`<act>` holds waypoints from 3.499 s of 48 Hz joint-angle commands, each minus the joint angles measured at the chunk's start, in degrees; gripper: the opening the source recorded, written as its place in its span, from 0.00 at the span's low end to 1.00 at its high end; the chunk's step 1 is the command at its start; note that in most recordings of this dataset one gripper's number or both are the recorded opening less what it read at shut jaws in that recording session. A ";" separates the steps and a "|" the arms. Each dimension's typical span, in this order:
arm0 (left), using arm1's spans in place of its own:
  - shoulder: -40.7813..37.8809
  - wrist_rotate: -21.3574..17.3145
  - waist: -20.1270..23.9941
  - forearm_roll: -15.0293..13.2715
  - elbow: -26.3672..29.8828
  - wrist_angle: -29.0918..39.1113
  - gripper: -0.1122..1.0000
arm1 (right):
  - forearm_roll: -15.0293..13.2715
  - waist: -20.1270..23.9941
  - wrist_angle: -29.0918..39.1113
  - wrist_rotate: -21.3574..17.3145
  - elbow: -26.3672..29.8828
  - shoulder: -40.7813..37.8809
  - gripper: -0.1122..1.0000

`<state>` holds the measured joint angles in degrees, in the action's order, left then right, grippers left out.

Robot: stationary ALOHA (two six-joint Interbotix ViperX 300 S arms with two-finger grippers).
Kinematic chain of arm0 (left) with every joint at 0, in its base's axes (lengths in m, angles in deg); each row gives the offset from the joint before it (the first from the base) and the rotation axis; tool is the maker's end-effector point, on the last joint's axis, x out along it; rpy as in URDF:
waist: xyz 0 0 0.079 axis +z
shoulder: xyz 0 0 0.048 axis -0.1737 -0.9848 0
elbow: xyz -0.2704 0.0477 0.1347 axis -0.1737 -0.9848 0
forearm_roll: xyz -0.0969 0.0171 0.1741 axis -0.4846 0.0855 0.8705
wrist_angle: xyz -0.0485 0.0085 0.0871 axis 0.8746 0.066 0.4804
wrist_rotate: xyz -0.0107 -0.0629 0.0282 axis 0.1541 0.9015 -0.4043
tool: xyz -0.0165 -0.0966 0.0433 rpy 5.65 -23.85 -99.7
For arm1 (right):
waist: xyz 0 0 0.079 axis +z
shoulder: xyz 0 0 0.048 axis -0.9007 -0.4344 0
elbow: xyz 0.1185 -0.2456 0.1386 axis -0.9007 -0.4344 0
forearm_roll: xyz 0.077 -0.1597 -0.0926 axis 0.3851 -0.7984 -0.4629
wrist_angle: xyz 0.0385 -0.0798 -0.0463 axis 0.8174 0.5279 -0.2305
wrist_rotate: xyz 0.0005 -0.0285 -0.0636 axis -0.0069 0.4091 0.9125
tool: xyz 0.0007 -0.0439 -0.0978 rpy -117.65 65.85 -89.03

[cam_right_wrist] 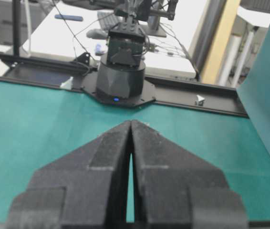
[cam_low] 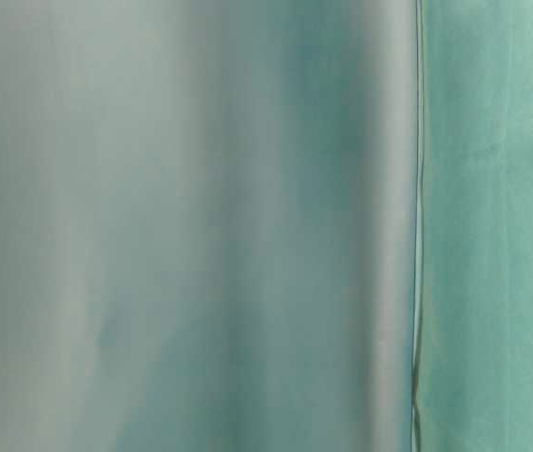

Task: Handover the blue block to the right arm after grasping it with the left arm, then place it in the designated position.
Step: 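Open the left gripper and move it toward the blue cube, then lower the open left gripper over the blue cube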

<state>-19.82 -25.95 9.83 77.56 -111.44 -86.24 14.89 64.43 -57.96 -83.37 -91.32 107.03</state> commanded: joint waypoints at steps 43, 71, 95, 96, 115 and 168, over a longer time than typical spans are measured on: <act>-0.53 -1.41 0.35 0.00 2.99 3.60 0.83 | 0.53 0.18 2.11 -4.22 1.49 -1.49 0.60; -3.16 -1.05 0.35 0.00 3.87 1.32 1.00 | -0.18 0.18 2.37 -4.04 2.11 -2.81 0.94; -20.48 -0.79 0.09 0.00 14.24 -4.22 1.00 | -0.70 0.18 2.37 -3.96 2.02 -2.81 0.94; -21.18 -0.79 0.09 0.00 14.68 -4.31 1.00 | -0.70 0.18 2.37 -3.96 2.02 -2.81 0.94; -35.60 -0.79 -0.62 0.00 26.72 -5.01 1.00 | -0.79 0.18 2.37 -3.69 2.02 -2.99 0.94; -47.20 2.29 -0.70 -0.44 46.14 34.10 1.00 | -0.79 0.18 2.72 -3.43 1.85 -3.87 0.94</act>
<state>-66.67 -23.66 9.21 77.21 -68.46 -56.35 14.19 64.51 -55.06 -86.89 -90.71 103.60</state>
